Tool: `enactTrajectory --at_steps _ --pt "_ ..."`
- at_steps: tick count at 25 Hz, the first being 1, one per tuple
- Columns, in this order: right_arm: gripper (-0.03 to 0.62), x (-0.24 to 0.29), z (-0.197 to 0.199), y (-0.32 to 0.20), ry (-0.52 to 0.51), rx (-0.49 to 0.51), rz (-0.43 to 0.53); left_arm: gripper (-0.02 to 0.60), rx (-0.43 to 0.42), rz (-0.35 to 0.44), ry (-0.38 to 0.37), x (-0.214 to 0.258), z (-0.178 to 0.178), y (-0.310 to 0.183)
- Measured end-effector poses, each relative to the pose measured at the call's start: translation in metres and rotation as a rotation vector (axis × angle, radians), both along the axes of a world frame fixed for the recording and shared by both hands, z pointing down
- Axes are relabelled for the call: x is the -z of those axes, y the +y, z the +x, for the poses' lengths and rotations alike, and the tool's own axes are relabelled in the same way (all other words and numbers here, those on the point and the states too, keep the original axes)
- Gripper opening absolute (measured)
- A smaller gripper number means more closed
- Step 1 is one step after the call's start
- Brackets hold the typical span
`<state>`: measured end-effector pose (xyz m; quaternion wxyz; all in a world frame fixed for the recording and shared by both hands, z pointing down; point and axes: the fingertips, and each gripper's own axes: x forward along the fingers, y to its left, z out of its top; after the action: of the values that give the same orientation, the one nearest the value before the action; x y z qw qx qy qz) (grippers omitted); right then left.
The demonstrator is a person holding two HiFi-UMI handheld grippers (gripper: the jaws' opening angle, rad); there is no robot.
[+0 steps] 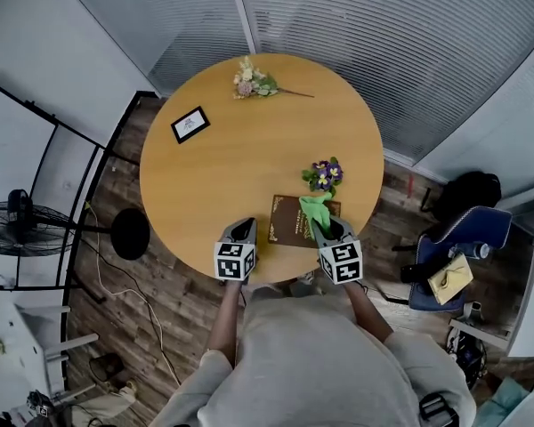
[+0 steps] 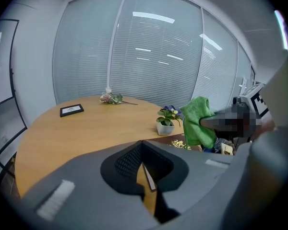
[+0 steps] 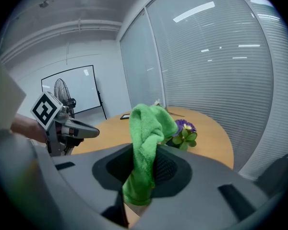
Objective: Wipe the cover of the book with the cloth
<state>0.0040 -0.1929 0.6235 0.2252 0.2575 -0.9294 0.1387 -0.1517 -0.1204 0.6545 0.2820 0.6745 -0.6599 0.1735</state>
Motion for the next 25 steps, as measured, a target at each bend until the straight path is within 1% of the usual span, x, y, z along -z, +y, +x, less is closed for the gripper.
enactTrajectory --at_steps 5,11,18,25 --pt "0.098 -0.007 -0.005 0.002 -0.002 0.011 -0.020 0.009 0.008 -0.020 0.000 -0.006 -0.002 0.003" --pt "0.098 -0.007 -0.010 0.001 -0.001 -0.006 -0.021 0.009 -0.003 -0.021 0.008 -0.008 -0.005 0.000" --pt "0.098 -0.008 -0.026 0.003 0.025 -0.029 -0.010 0.009 -0.045 -0.019 0.037 -0.015 -0.016 -0.009" --pt "0.098 -0.006 -0.051 0.006 0.068 -0.090 0.006 0.009 -0.106 -0.001 0.055 -0.013 -0.041 -0.015"
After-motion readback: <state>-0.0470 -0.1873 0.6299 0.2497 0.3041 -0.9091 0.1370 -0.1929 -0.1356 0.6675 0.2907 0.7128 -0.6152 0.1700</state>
